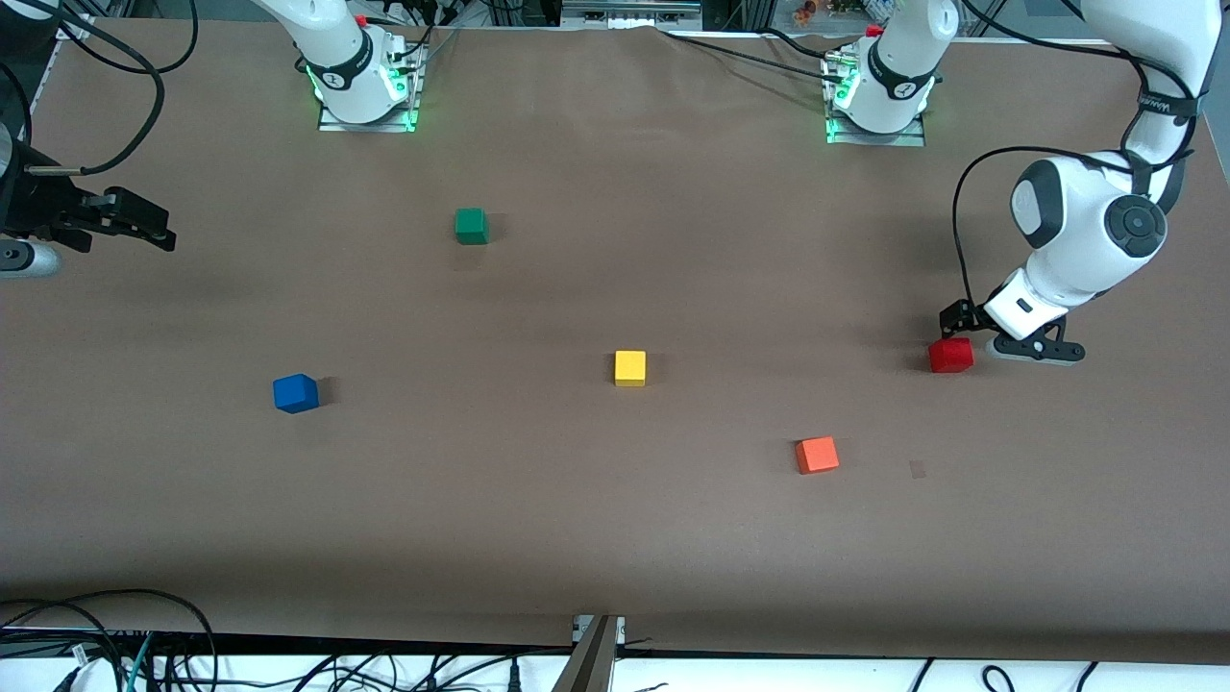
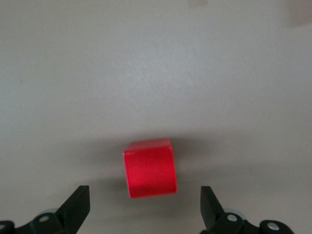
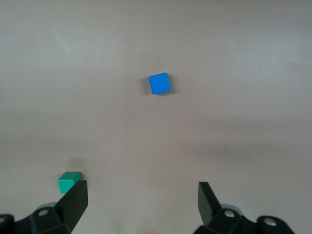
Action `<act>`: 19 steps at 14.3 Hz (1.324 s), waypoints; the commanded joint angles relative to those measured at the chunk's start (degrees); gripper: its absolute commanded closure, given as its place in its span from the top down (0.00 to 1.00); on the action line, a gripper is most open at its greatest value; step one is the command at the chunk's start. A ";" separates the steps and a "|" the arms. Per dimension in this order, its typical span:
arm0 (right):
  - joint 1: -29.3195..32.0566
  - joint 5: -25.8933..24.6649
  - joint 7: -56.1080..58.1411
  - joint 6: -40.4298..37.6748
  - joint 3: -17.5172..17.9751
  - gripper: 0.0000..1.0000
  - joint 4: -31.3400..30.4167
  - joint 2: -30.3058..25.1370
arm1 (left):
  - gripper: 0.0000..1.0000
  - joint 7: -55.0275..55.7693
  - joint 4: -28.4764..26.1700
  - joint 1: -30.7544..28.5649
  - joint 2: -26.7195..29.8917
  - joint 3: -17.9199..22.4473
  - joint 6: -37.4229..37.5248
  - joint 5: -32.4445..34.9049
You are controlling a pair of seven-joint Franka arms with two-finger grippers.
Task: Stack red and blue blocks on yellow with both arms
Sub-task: 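Reach the left gripper down over the red cube, then close the left gripper on the red cube and lift it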
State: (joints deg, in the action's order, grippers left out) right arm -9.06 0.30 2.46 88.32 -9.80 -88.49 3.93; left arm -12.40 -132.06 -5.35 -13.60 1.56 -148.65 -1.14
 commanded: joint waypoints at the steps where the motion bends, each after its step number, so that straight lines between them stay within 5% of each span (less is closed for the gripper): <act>1: 0.18 -0.57 0.18 -0.43 0.13 1.00 -0.11 -0.42 | 1.00 1.76 1.02 -0.10 -0.99 -0.15 -1.29 -0.97; 19: 0.18 -0.65 0.18 -0.43 0.13 1.00 -0.02 -0.42 | 1.00 12.59 2.34 1.57 -9.69 -0.68 -10.34 -0.18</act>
State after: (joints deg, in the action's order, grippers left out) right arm -9.05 0.30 2.46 88.31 -9.80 -88.49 3.93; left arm 1.01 -131.20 -3.82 -21.10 0.73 -157.62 -1.14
